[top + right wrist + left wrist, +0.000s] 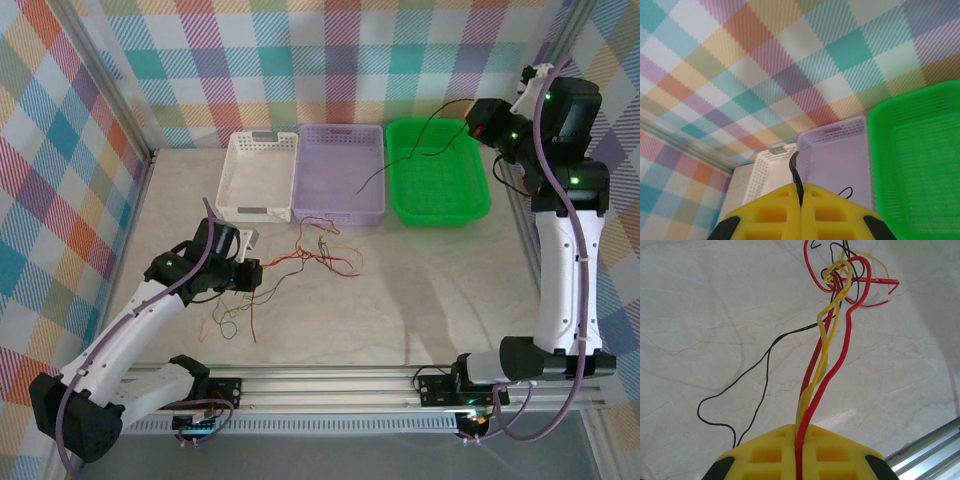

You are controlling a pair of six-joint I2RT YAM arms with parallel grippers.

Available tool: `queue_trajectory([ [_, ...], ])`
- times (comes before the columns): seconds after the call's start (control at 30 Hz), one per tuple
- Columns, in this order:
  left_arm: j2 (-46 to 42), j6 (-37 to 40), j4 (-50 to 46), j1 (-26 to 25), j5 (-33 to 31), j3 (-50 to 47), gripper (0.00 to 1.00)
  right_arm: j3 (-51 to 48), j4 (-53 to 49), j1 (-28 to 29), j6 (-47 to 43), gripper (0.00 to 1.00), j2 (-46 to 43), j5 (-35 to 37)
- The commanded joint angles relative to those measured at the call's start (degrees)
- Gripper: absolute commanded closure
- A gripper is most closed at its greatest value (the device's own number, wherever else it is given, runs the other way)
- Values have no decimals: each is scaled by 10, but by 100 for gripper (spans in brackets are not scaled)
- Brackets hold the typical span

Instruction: Untangle the cables

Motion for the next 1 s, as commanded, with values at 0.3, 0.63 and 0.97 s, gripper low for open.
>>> queue_trajectory([
  [0.3, -4, 12, 15, -7, 9, -6, 100, 67, 35, -3, -55, 100, 106, 117],
  [0.63, -4, 14, 14, -7, 10, -5, 100, -19, 57, -3, -75, 100, 163, 159],
  [0.97, -12, 14, 14, -8, 9, -7, 100, -43, 0, -3, -66, 100, 300, 158],
])
